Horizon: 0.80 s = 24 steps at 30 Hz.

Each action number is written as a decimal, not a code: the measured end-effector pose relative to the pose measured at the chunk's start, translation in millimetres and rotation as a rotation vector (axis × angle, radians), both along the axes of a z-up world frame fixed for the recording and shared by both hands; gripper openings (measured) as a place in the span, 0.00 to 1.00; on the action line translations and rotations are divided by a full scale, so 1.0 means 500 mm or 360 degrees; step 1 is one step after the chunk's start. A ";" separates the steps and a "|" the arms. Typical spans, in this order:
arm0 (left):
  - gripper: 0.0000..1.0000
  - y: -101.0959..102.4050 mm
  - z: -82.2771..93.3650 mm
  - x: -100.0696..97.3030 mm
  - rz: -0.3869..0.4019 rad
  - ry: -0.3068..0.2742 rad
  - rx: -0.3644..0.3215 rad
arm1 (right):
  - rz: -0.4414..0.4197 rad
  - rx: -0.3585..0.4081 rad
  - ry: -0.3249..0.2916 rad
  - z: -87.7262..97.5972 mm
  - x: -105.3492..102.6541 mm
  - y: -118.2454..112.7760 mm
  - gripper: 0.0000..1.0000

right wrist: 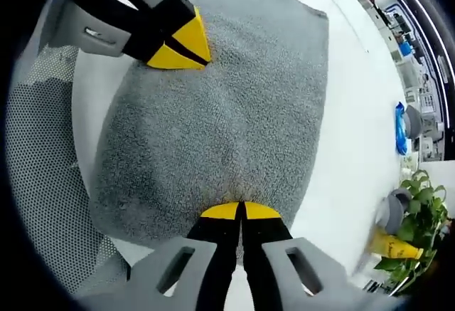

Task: Fold the towel on the table until its edges align and the towel forms a compact rectangular stack.

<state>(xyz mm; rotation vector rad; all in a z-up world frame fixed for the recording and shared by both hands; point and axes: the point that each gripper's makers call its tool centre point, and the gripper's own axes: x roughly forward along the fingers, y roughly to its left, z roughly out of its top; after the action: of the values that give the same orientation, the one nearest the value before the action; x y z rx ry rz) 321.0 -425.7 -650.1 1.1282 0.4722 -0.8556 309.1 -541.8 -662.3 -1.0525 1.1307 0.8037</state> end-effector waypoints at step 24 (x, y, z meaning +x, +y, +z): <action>0.00 0.014 0.001 0.010 0.0117 0.0058 -0.0128 | -0.0087 0.0487 0.0357 0.002 -0.095 0.032 0.00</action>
<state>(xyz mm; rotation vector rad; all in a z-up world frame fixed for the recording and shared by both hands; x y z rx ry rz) 326.2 -418.9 -649.9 1.0170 0.5024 -0.8249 261.6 -525.6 -661.1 -0.6864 1.1741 1.0328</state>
